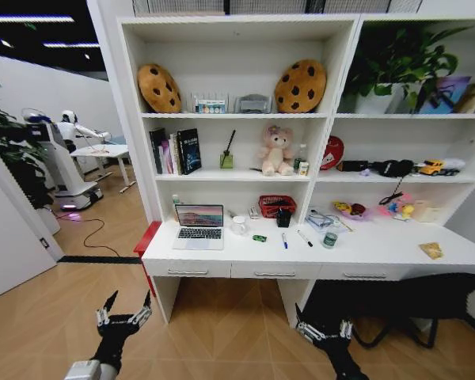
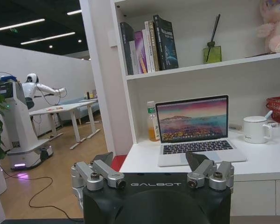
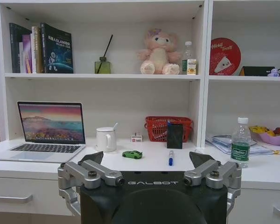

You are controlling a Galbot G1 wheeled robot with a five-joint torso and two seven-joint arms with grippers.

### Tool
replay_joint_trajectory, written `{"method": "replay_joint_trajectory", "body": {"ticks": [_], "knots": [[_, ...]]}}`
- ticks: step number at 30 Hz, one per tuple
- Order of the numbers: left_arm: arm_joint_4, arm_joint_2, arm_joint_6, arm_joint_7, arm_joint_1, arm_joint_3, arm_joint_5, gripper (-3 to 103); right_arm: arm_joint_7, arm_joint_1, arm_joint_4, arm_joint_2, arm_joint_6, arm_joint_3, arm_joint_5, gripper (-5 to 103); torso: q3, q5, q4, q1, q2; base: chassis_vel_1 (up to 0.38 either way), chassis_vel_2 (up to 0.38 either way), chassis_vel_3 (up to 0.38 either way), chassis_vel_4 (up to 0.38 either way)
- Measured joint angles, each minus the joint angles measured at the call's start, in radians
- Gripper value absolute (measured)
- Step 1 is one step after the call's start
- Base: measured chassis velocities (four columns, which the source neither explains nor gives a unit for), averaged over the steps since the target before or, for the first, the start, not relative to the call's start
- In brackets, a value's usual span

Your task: Organize the objects on the table.

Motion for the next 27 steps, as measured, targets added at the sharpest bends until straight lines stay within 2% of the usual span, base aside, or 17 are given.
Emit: {"method": "replay_joint_trajectory", "body": {"ticks": [27], "knots": [[0.015,0.017,-0.001,0.000,-0.007,0.015,-0.004,89,0.002,0.015,0.002,0.013,-0.033,0.015,0.014,100,0.000,0.0000,-0.0002,0.000,0.000,0.000,0.000,0.000,0.000]]}}
